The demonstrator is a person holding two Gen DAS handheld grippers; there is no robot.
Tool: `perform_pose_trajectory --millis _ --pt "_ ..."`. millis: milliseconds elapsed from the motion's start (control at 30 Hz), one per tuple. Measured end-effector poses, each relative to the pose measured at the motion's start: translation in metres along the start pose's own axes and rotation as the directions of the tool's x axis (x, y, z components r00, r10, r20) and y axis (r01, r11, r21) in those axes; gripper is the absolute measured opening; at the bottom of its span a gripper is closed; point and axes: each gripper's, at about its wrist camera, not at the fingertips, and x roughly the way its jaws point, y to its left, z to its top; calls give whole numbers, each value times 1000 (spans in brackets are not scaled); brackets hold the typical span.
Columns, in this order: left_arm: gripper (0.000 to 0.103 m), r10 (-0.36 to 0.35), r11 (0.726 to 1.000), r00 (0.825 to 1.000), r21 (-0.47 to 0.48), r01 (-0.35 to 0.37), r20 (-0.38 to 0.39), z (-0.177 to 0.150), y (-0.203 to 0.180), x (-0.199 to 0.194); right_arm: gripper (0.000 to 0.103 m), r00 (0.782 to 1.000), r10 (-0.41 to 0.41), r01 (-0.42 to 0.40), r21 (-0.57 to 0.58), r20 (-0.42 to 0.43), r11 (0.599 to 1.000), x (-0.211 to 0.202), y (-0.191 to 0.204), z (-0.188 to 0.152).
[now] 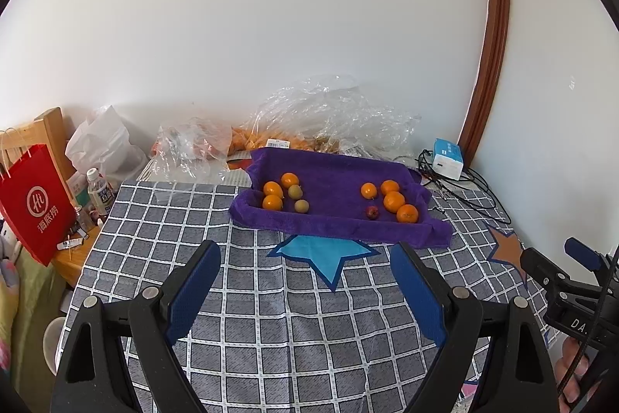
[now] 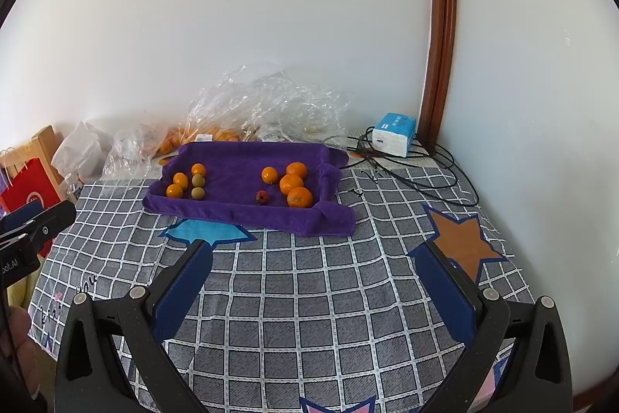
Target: Organize fruits
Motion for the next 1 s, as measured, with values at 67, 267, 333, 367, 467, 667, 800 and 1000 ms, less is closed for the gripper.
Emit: perform_pose_trajectory --millis 67,267,333,367,467,667,800,1000 --pt "89 2 1000 1000 0 -2 2 0 0 0 103 1000 1 -1 0 0 1000 0 0 0" --pt "89 9 1000 1000 -1 -9 6 1 2 -2 103 1000 2 -2 -3 -4 1000 1 2 -2" --pt "89 9 1000 1000 -1 -9 6 2 3 -2 103 1000 4 -4 -2 -4 1000 1 2 -2" --pt "89 8 1000 1000 -1 -8 6 2 3 -2 103 1000 5 -5 -1 -4 1000 1 2 -2" --pt "89 10 1000 1000 -2 -10 6 2 3 -2 103 1000 7 -7 -3 -4 1000 1 3 -1" --pt "89 9 1000 1000 -2 -9 7 2 3 -3 103 1000 10 -10 -3 0 1000 0 3 -1" --pt "89 9 1000 1000 -2 -9 6 3 4 -2 103 1000 10 -10 -3 1 1000 0 3 0" --pt "89 8 1000 1000 -2 -8 6 3 5 -2 103 1000 10 -10 -3 1 1000 0 3 -1"
